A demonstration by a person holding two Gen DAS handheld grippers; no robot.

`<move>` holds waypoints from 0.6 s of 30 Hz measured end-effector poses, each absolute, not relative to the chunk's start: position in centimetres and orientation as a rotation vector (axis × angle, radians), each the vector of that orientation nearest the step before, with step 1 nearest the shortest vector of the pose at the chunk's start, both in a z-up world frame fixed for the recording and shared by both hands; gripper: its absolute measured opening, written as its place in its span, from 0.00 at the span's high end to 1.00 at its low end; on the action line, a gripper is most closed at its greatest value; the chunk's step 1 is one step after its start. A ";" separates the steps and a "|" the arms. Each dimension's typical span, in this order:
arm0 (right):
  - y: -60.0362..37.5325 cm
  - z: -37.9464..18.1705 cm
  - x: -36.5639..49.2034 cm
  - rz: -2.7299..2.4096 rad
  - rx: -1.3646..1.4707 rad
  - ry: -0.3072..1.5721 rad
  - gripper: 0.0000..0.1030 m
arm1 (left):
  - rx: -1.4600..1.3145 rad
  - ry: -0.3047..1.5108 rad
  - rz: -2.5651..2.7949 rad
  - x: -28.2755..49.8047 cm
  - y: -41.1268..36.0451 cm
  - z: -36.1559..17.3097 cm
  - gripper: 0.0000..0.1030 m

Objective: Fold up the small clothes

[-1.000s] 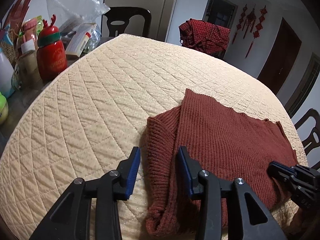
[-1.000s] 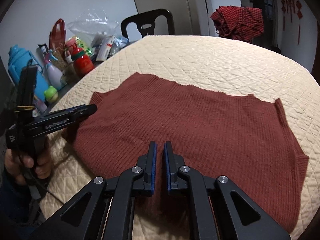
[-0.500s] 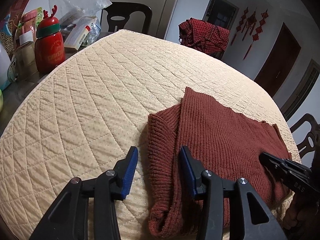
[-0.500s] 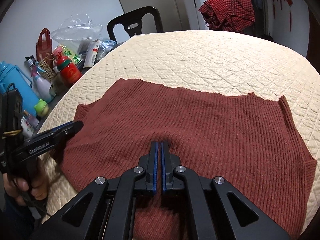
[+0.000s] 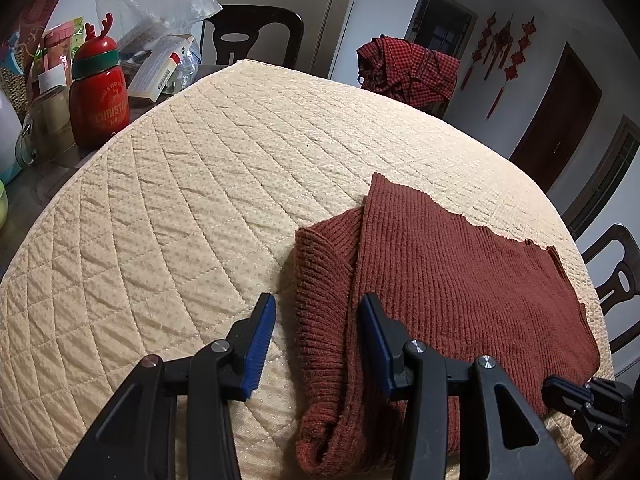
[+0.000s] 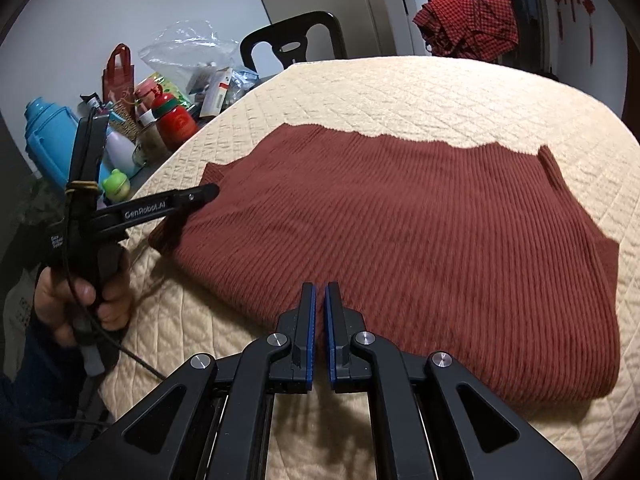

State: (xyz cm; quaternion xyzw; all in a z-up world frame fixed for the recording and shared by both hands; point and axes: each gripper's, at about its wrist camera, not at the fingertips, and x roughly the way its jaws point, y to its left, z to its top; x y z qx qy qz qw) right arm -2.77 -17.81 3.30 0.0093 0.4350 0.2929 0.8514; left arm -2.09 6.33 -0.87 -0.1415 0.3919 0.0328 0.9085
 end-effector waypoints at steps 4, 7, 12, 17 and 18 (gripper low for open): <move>-17.8 2.9 -2.6 0.628 0.031 0.925 0.96 | -0.285 0.809 0.071 -2.0 6.2 -0.8 0.54; -18.0 2.7 -2.4 0.642 0.050 0.937 0.96 | -0.282 0.809 0.074 -2.0 6.1 -0.8 0.54; -17.5 2.7 -2.8 0.635 0.005 0.928 0.96 | -0.277 0.810 0.076 -1.9 6.0 -0.8 0.53; -17.6 2.6 -2.8 0.639 0.012 0.930 0.96 | -0.276 0.810 0.077 -1.9 6.0 -0.8 0.53; -17.7 2.6 -2.8 0.640 0.014 0.930 0.96 | -0.276 0.810 0.077 -1.9 6.0 -0.8 0.53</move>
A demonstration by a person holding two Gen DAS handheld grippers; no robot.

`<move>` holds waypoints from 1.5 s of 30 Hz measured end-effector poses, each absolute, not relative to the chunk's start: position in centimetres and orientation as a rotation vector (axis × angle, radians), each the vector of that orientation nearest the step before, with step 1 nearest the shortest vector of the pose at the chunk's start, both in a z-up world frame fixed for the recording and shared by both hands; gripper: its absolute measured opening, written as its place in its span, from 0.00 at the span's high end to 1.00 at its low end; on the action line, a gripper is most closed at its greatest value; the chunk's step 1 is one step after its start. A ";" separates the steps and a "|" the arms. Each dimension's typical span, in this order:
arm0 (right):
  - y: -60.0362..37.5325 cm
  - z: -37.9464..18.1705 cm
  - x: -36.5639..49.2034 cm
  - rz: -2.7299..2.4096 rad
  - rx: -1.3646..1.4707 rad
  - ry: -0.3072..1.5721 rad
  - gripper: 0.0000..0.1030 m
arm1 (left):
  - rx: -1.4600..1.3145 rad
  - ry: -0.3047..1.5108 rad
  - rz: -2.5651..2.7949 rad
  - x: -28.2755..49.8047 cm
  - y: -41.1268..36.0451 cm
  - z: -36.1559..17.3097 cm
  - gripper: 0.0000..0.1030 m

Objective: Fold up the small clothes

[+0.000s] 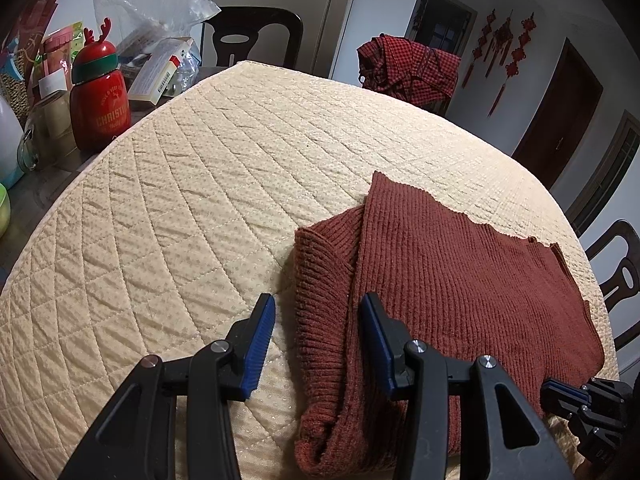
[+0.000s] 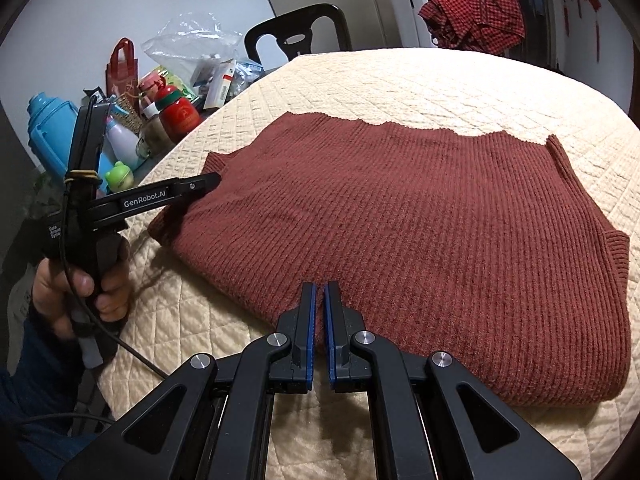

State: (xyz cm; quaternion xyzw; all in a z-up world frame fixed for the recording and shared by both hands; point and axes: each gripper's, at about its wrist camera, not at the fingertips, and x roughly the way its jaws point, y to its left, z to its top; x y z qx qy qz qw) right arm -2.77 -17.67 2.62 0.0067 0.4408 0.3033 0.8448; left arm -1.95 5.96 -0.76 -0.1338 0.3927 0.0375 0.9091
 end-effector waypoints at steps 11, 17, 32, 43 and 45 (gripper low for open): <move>-17.7 2.6 -2.8 0.638 0.010 0.928 0.96 | -0.363 0.805 -0.037 -0.1 7.3 -0.9 0.48; -17.8 2.6 -2.7 0.642 0.017 0.929 0.96 | -0.391 0.799 -0.094 0.3 7.2 -1.0 0.48; -18.5 2.7 -2.5 0.661 0.081 0.936 0.97 | -0.520 0.815 -0.229 -1.2 6.7 -0.3 0.82; -24.1 4.4 -2.8 0.543 0.185 0.853 0.96 | -0.453 0.693 -0.489 0.5 -0.6 7.4 0.85; -25.5 4.6 -3.0 0.506 0.209 0.841 0.96 | -0.436 0.705 -0.552 1.5 -2.9 7.8 0.85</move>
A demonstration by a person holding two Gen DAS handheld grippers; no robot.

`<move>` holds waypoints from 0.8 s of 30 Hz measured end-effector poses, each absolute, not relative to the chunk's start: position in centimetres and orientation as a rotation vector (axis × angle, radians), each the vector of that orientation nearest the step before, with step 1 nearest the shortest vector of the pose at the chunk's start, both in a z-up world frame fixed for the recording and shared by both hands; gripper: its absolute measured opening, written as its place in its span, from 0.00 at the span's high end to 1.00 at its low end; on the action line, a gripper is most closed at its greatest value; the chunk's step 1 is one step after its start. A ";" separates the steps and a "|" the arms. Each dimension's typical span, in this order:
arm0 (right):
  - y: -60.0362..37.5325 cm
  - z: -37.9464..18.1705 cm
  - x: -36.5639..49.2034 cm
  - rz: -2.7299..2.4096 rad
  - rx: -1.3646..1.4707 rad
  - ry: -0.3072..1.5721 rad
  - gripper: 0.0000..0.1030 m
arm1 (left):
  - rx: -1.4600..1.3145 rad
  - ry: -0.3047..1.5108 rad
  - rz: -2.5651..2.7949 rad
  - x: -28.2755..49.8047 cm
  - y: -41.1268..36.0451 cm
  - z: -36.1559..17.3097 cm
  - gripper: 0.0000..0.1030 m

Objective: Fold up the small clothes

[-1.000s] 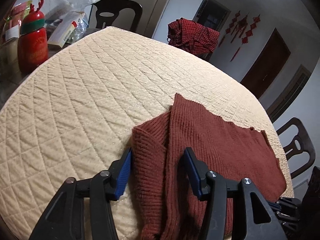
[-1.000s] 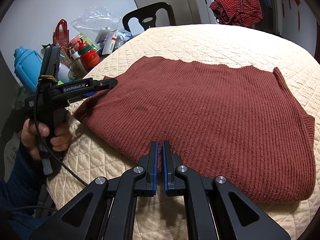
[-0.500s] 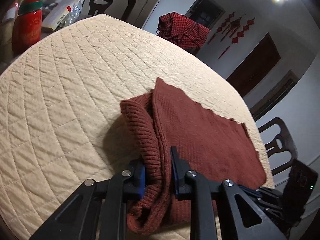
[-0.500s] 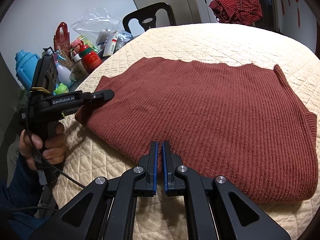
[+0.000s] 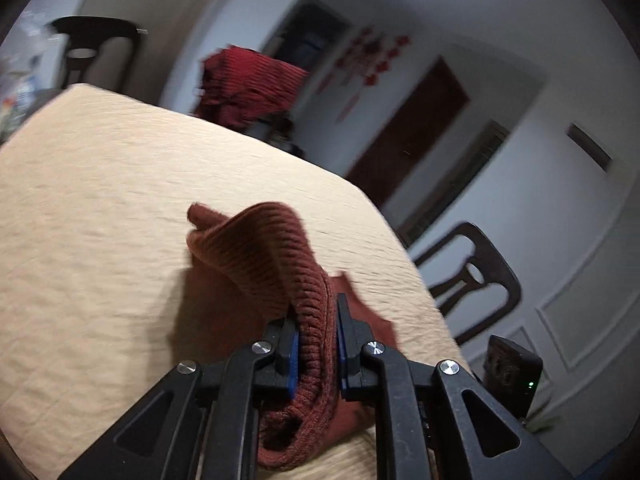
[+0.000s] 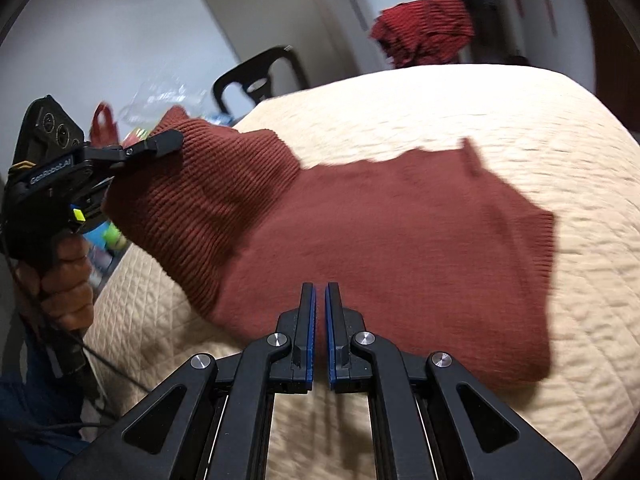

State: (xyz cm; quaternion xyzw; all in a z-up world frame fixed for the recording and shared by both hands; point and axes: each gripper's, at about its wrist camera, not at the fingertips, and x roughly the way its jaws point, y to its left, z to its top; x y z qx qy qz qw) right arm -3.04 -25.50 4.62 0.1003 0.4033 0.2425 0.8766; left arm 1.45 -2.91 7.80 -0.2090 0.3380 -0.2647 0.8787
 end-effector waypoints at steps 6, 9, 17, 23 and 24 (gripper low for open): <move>-28.9 4.7 -3.8 0.411 0.270 0.832 0.96 | -0.372 0.873 -0.702 4.6 -10.4 3.8 0.84; -30.2 4.6 -4.0 0.394 0.310 0.840 0.96 | -0.378 0.980 -0.720 5.5 -12.3 1.2 0.80; -32.2 4.5 -3.5 0.510 0.536 0.813 0.59 | -0.434 0.801 -0.700 3.0 -7.8 5.4 0.53; -32.0 3.3 -1.8 0.642 0.741 0.869 0.51 | -0.348 0.768 -0.510 2.5 -4.5 5.2 0.53; -31.8 3.0 -1.4 0.663 0.777 0.890 0.51 | -0.335 0.778 -0.492 2.6 -4.0 4.9 0.54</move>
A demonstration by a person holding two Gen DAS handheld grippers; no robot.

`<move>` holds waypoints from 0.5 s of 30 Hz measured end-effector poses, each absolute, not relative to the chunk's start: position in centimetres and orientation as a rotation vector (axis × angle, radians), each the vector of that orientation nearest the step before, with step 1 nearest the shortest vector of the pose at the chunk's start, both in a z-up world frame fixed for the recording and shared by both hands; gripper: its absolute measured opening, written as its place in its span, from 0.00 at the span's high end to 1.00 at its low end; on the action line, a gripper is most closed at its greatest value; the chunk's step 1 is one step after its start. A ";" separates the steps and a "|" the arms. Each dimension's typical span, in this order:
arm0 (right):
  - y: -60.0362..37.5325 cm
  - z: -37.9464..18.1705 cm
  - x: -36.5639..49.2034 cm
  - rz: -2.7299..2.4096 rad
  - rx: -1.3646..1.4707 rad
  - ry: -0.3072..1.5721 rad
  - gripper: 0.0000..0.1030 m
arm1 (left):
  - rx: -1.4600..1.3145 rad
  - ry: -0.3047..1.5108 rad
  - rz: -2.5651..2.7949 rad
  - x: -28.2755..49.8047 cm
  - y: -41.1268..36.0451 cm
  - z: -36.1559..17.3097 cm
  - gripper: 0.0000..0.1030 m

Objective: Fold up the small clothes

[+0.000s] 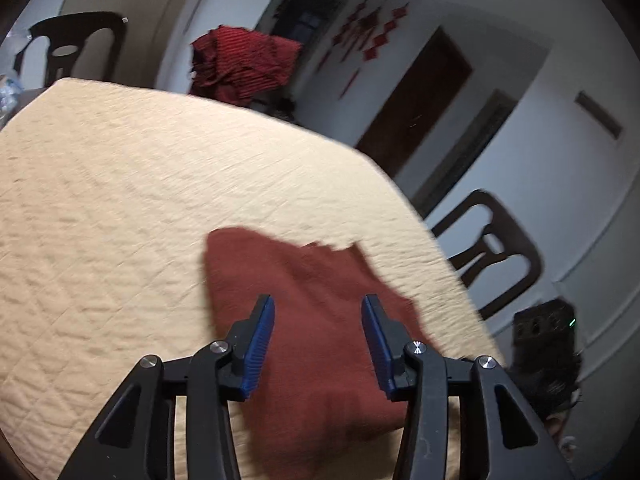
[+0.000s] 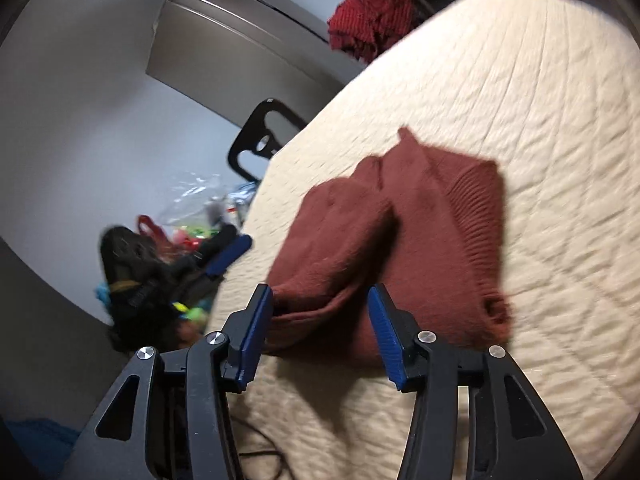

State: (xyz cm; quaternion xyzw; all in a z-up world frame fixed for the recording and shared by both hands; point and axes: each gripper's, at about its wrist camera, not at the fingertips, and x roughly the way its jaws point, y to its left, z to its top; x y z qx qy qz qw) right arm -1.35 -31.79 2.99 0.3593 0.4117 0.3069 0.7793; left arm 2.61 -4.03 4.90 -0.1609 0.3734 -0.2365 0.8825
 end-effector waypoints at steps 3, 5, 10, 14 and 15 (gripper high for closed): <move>-31.5 2.0 -0.3 0.685 0.869 0.958 0.46 | -0.296 0.802 -0.441 2.1 -3.7 3.5 0.54; -31.4 1.4 0.1 0.683 0.915 0.992 0.42 | -0.298 0.819 -0.445 1.8 -3.5 2.6 0.54; -31.1 1.3 1.8 0.685 0.972 1.049 0.42 | -0.257 0.840 -0.446 1.9 -4.7 1.0 0.53; -29.9 1.3 3.0 0.645 0.886 1.120 0.42 | -0.256 0.834 -0.451 1.9 -4.7 0.8 0.53; -29.5 1.4 3.2 0.640 0.859 1.125 0.42 | -0.256 0.834 -0.450 1.9 -4.7 0.8 0.53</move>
